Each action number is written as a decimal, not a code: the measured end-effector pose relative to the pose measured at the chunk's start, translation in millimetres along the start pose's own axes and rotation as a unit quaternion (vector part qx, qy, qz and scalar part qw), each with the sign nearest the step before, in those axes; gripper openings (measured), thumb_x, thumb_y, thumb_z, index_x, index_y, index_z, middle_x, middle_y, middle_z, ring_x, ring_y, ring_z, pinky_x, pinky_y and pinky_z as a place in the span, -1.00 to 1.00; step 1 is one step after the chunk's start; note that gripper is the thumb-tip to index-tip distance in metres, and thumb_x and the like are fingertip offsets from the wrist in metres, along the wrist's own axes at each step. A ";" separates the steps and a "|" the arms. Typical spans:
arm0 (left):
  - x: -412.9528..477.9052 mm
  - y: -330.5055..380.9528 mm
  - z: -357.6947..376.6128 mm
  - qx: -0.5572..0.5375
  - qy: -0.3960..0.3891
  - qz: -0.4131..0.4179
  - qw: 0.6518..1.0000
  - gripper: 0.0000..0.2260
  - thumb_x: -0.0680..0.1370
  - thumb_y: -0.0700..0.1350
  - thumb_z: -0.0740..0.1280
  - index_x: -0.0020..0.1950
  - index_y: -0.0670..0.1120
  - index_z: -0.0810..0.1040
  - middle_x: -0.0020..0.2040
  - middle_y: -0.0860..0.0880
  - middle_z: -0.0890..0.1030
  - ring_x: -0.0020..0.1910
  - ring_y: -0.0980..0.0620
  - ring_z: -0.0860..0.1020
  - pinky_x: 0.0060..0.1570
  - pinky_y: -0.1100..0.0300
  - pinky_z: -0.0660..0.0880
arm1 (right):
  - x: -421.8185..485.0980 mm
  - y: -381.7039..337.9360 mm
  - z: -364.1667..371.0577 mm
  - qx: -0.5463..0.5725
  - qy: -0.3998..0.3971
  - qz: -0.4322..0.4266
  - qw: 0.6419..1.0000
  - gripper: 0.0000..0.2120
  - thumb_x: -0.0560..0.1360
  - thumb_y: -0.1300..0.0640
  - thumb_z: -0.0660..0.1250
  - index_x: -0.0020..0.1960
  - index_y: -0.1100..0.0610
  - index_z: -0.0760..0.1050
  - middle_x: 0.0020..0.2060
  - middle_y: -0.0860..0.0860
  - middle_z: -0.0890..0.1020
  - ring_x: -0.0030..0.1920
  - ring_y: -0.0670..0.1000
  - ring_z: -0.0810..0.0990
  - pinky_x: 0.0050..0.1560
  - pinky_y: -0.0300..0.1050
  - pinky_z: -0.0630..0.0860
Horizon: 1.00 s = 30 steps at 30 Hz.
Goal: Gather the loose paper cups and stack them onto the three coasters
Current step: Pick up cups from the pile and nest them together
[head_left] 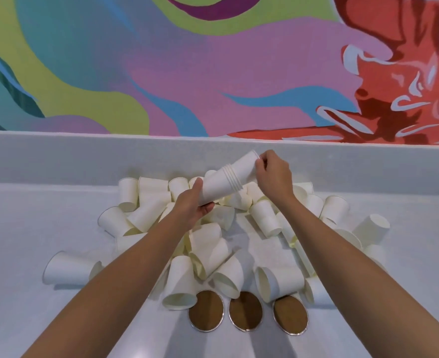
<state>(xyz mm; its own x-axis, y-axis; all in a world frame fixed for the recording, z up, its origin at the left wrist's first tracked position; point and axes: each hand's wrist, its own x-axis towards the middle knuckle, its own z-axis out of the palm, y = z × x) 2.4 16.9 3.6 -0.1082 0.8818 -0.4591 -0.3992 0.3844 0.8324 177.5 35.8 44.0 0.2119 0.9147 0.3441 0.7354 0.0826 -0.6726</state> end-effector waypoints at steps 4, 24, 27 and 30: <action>-4.9 1.7 7.3 0.011 -0.001 -0.006 1.000 -0.73 0.62 0.03 0.25 0.19 -0.12 0.34 -0.02 -0.12 0.45 0.06 -0.12 0.51 0.07 0.08 0.55 | -15.4 -2.7 9.1 0.028 -0.093 -0.026 0.995 -0.82 0.61 0.20 0.09 0.09 0.22 0.44 -0.09 0.13 0.56 -0.17 0.17 0.62 -0.30 -0.07 0.53; -1.8 15.7 -59.9 0.026 0.067 0.036 0.997 -0.67 0.61 0.09 0.24 0.15 -0.16 0.41 -0.10 -0.12 0.48 -0.20 -0.03 0.51 -0.07 0.16 0.57 | -118.7 1.6 74.7 -0.363 -0.398 -0.541 0.646 -0.66 0.51 0.21 0.33 0.25 -0.01 0.51 0.43 0.00 0.32 0.21 0.13 0.38 -0.09 -0.02 0.38; -1.2 16.7 -59.5 0.025 0.068 0.029 0.997 -0.68 0.61 0.09 0.24 0.15 -0.16 0.40 -0.10 -0.12 0.48 -0.20 -0.03 0.51 -0.08 0.17 0.57 | -112.8 8.3 74.1 -0.389 -0.386 -0.563 0.619 -0.79 0.53 0.23 0.31 0.12 0.06 0.60 0.41 -0.03 0.38 0.18 0.13 0.41 -0.18 -0.04 0.29; -0.4 16.3 -57.8 0.016 0.061 0.032 0.997 -0.67 0.61 0.08 0.24 0.15 -0.17 0.40 -0.10 -0.11 0.46 -0.23 -0.03 0.49 -0.15 0.19 0.55 | -95.8 13.8 61.9 -0.395 -0.334 -0.554 0.653 -0.87 0.43 0.28 0.38 -0.09 0.11 0.65 0.15 0.00 0.57 0.00 0.12 0.53 -0.30 -0.08 0.34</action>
<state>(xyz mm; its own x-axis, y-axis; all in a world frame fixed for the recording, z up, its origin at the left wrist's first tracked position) -56.7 7.0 -0.6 -0.2437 0.8660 -0.4367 -0.3588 0.3378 0.8701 127.5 -26.2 -38.8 -0.8648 0.4573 -0.2073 0.3578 0.8509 0.3846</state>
